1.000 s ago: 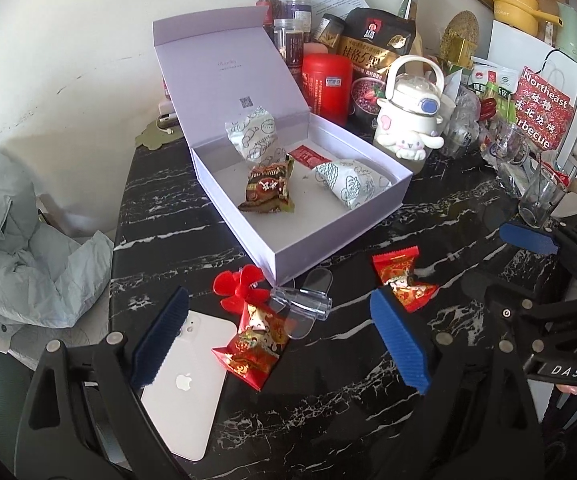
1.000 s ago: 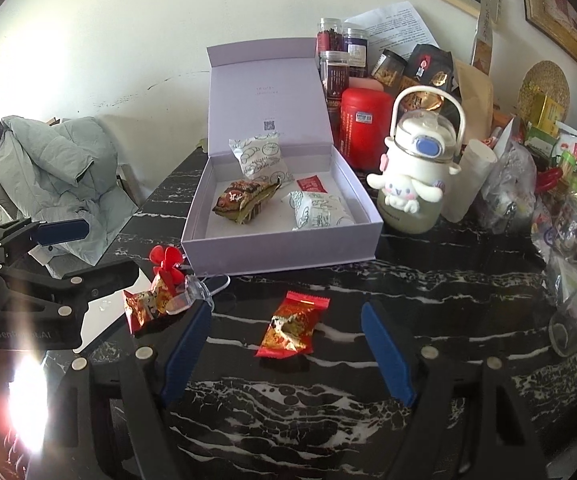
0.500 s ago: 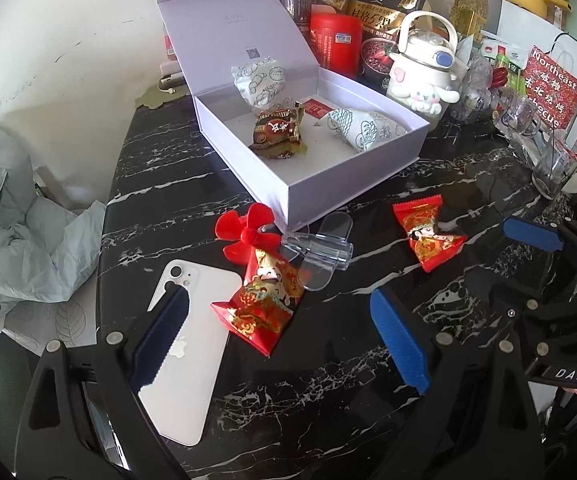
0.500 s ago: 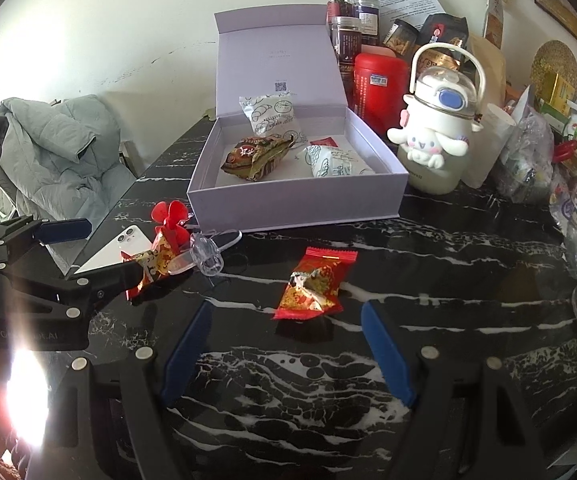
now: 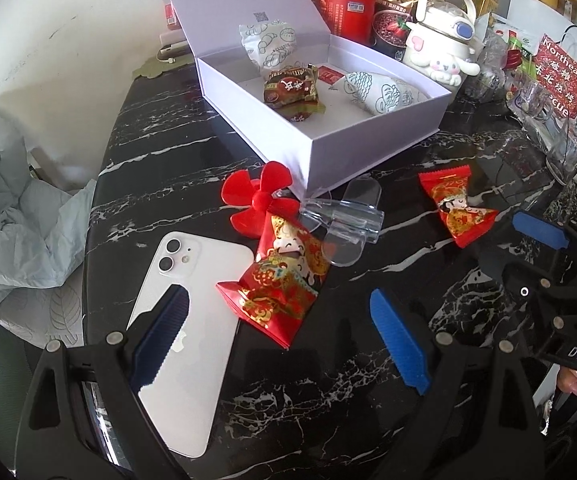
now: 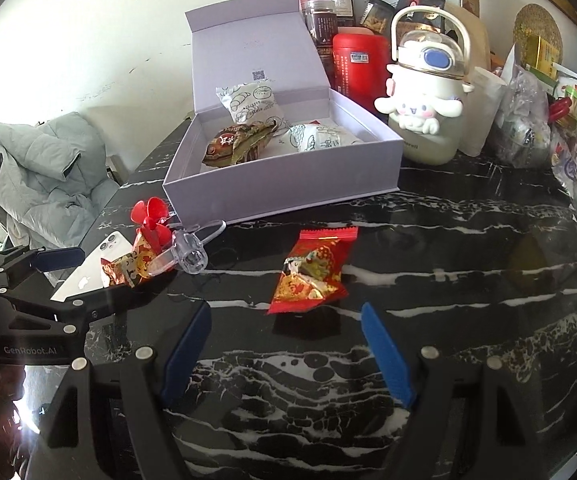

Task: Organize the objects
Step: 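Move left gripper to a red fortune-print packet while right gripper approaches another red packet, then close left gripper on its red packet while right gripper closes on the other red packet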

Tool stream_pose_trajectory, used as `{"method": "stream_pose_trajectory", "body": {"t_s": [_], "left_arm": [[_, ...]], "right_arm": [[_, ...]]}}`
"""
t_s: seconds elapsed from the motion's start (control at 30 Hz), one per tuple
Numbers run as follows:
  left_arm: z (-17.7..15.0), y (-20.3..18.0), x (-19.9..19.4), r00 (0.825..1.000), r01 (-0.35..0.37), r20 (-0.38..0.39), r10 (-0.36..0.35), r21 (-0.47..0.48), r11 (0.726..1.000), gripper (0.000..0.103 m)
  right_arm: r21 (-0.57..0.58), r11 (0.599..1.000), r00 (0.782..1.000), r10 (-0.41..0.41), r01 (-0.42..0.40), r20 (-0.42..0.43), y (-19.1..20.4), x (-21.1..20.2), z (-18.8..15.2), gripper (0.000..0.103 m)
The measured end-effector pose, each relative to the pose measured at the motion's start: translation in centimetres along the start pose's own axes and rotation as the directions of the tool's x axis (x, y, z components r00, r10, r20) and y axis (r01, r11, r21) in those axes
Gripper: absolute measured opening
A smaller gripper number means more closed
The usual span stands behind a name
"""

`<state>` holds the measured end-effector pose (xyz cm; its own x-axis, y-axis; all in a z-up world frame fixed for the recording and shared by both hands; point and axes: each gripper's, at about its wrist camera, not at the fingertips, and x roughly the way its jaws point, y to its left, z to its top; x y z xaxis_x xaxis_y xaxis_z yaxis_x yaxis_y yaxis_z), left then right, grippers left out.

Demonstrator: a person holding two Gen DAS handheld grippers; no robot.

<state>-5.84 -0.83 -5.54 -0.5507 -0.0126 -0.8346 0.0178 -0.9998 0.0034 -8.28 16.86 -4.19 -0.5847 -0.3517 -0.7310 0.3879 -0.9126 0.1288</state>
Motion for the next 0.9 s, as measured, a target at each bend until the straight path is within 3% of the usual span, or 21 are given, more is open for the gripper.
{"method": "stream_pose_trajectory", "body": {"t_s": [0.13, 0.4, 0.73, 0.83, 0.9], "left_arm": [[0.5, 0.1, 0.6, 1.0, -0.024, -0.008, 0.025, 0.028, 0.999, 0.092], [1.3, 0.7, 2.6, 0.998, -0.004, -0.064, 0.005, 0.017, 1.0, 0.092], [1.6, 0.9, 3.4, 0.997, -0.018, -0.072, 0.019, 0.018, 1.0, 0.092], [1.5, 0.8, 3.2, 0.998, -0.009, -0.054, 0.01, 0.022, 1.0, 0.087], [1.4, 0.6, 3.1, 0.999, -0.004, -0.044, 0.005, 0.032, 0.999, 0.081]], "right_arm": [[0.013, 1.0, 1.0, -0.004, 0.004, -0.011, -0.4, 0.9, 0.3, 0.079], [0.012, 1.0, 1.0, -0.018, 0.019, -0.019, -0.9, 2.8, 1.5, 0.079], [-0.017, 1.0, 0.999, -0.022, 0.021, -0.026, -0.9, 5.1, 2.7, 0.079], [-0.004, 1.0, 0.999, -0.007, 0.007, -0.044, -1.2, 5.4, 2.4, 0.078], [0.001, 1.0, 0.998, 0.004, -0.004, -0.055, -1.3, 5.6, 2.2, 0.065]]}}
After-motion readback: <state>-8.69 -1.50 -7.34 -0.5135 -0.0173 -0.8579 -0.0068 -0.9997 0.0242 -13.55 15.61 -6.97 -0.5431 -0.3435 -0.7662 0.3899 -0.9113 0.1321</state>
